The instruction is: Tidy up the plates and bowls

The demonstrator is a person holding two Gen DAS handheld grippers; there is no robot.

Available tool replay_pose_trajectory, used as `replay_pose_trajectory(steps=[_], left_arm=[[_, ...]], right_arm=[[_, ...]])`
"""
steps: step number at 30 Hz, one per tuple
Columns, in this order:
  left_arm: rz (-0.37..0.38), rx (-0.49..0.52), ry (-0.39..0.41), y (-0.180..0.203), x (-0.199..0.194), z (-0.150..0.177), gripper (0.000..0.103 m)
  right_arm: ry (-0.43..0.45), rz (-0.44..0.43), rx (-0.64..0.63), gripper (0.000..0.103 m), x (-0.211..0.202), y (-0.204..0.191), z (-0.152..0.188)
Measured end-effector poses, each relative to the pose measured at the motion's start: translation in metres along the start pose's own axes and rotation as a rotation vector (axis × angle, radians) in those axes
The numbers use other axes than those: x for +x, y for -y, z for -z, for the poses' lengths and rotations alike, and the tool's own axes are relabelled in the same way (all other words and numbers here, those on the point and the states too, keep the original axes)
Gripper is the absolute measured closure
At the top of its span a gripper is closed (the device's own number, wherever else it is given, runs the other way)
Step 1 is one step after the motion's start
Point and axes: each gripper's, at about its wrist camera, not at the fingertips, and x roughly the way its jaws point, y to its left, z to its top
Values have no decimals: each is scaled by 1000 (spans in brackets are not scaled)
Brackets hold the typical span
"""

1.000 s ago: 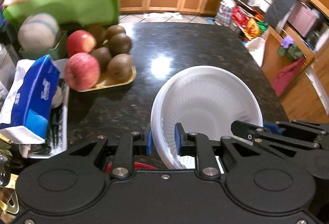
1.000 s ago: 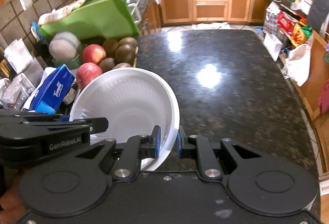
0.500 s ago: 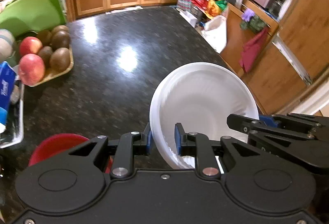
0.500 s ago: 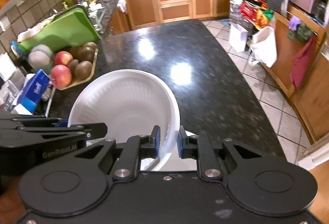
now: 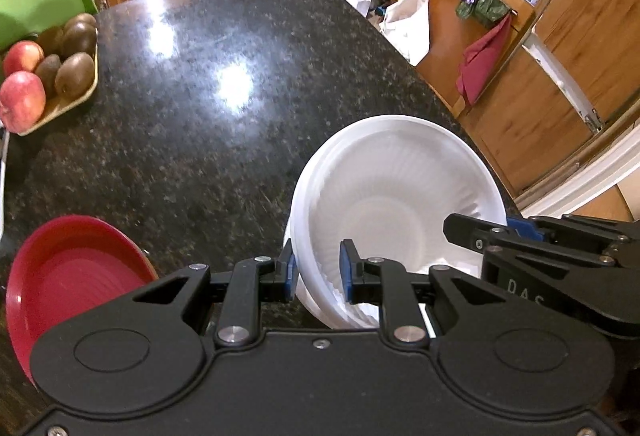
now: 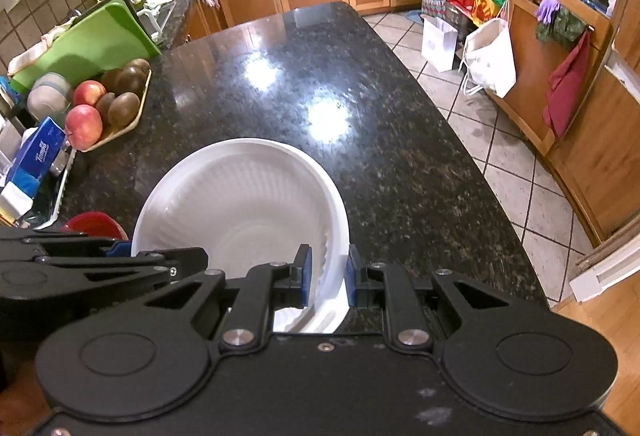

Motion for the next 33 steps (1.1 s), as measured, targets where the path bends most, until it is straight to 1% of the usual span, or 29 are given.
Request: replay_pose_trajectory(steps=[8,17,29,33], left_arm=[[-7,-23,-32,3,11,4,75],[1,-44,-31,1,14,4,75],[-24,-5,-3,6,16,2,74],[-20,-1,-6,5,16,1,74]], right_arm=[[-37,-21,3,83,13,9,2],[-58,-37,-3,81,24,12,-1],[-44,-22,-18,81,31,13,-4],[-39,-26,-17,81,31,15,-5]])
